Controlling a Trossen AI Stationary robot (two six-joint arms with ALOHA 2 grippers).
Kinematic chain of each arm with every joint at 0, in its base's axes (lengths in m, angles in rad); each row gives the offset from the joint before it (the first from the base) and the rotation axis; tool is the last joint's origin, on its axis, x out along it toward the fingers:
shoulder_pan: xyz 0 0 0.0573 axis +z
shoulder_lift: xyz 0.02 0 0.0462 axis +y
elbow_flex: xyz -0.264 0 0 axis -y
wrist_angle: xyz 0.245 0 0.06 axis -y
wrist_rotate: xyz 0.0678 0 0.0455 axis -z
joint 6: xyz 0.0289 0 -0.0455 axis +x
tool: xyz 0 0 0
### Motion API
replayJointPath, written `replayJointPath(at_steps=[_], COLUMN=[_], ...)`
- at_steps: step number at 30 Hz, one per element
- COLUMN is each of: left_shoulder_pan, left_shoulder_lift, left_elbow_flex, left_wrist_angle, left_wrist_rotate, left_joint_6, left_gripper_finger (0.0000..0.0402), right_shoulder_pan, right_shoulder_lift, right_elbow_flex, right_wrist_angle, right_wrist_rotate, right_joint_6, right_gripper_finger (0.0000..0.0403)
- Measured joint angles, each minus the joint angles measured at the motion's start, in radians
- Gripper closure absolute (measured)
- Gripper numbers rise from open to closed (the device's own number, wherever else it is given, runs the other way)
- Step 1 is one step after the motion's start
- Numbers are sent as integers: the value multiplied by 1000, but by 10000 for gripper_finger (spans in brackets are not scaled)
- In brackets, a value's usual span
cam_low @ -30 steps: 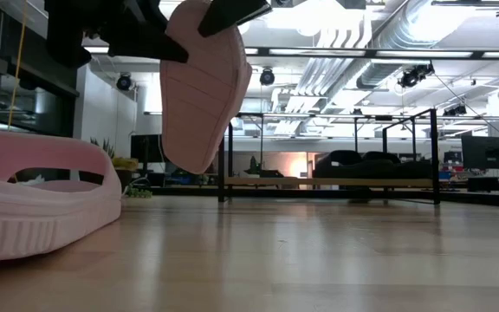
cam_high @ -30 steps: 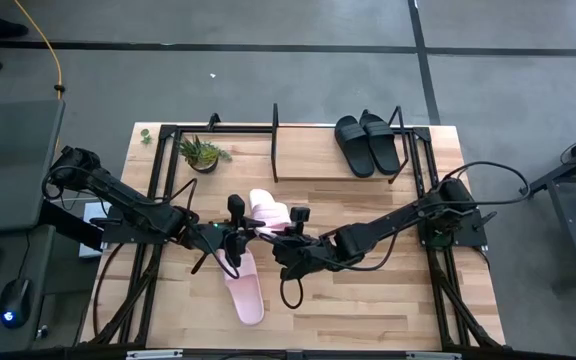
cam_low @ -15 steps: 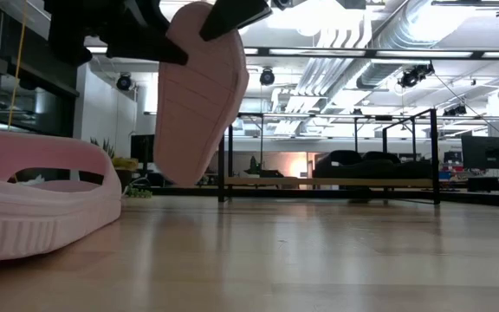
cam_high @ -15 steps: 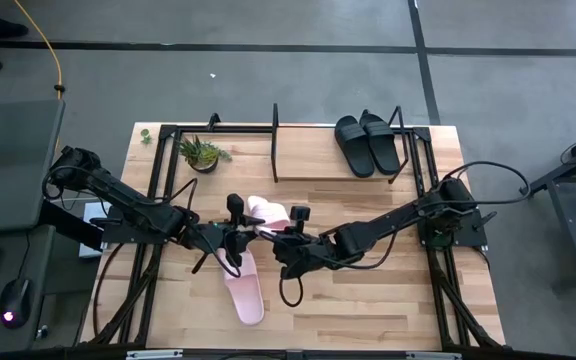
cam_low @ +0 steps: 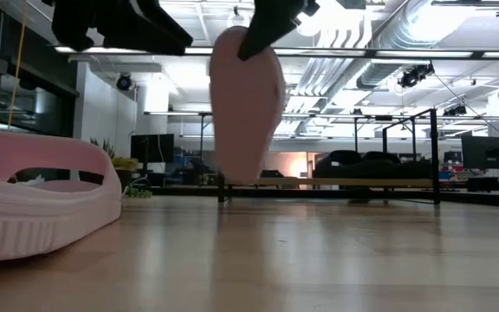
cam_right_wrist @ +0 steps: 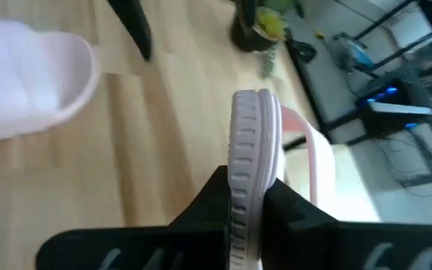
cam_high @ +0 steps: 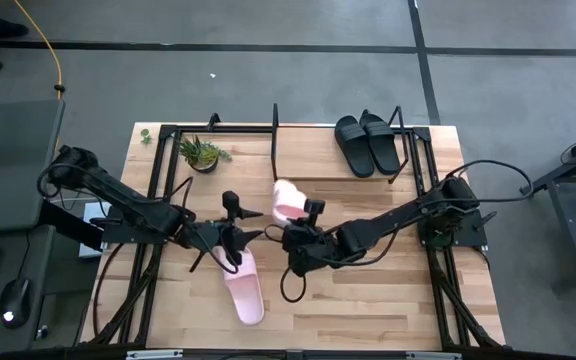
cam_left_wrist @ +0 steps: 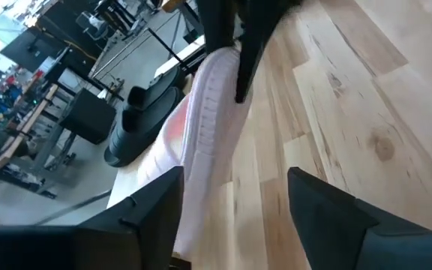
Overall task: Pick and place slides into the shelf
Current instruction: Put the top pink slide on the shelf
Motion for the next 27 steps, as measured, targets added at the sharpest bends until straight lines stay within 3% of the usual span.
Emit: replayJointPath(at_steps=[9,18,27], left_shoulder_pan=[0,1,1], left_shoulder_lift=[-81,-208,-325], left_elbow_flex=[0,0,0], left_wrist_angle=[-72,-174,-312], left_wrist_rotate=[11,26,50], left_joint_6=[-77,-176,-269], left_gripper_finger=[182,200,203], right_shoulder_pan=[1,7,-4], right_shoulder_lift=[-2,-5,-9], right_elbow_flex=[0,0,0], right_wrist_angle=[-19,-164,-214], right_wrist_rotate=[20,152,156], right_joint_6=[-6,18,10], right_gripper_finger=[397,397,398])
